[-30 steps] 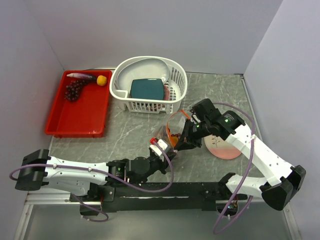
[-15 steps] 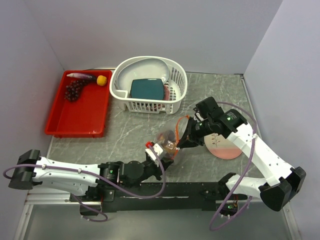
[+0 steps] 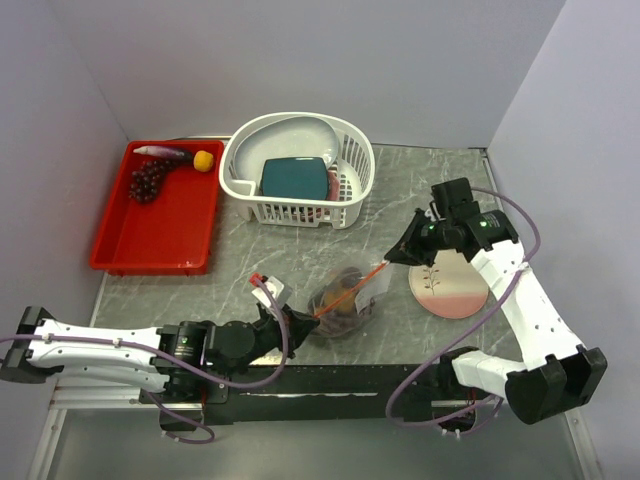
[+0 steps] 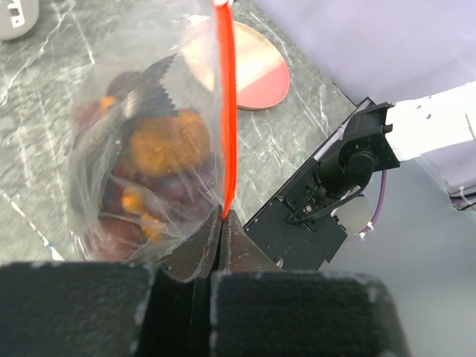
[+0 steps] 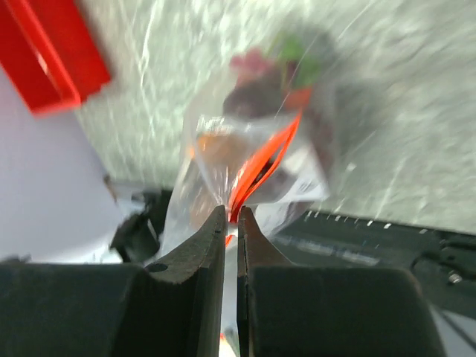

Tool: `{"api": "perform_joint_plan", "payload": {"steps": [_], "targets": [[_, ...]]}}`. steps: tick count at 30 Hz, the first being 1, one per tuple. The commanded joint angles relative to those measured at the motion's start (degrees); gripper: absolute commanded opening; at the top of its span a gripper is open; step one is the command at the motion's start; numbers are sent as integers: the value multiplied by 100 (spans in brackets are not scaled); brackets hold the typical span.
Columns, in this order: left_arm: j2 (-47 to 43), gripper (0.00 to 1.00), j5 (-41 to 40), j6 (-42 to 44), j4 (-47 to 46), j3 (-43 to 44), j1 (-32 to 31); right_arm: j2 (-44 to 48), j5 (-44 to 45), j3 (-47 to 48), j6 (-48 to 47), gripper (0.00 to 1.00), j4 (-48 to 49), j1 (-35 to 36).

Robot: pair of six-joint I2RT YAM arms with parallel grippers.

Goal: Place the food in the zip-top bag and seal the zipper

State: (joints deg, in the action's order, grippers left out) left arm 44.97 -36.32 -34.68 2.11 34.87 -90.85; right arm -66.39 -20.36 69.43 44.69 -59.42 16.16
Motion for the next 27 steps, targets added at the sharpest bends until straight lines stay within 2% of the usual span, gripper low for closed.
{"api": "perform_joint_plan", "payload": {"steps": [1,6,12,15,18,22,24,26,27], "targets": [[-304,1,-174,-408,448,28,-100,126,876,343,-329,0,562,-473],[-305,1,-200,-461,492,98,-100,232,1315,405,-303,0,791,-816],[-217,1,-534,-909,633,318,-56,512,1131,291,92,0,1475,-834],[-130,1,-700,-1119,877,615,189,575,1069,133,338,0,2002,-782],[46,1,-484,-1322,1396,897,804,374,1236,1,558,0,2512,-457],[415,1,814,-1516,1722,986,2637,-206,1166,-44,717,0,3277,123],[704,1,1160,-1455,1696,977,3315,-618,1122,53,726,0,3611,387],[959,1,1635,-1367,1670,1021,3669,-961,1017,246,673,0,3762,510],[996,4,1723,-1340,1626,1056,3871,-1050,956,316,629,6,3806,519]]}}
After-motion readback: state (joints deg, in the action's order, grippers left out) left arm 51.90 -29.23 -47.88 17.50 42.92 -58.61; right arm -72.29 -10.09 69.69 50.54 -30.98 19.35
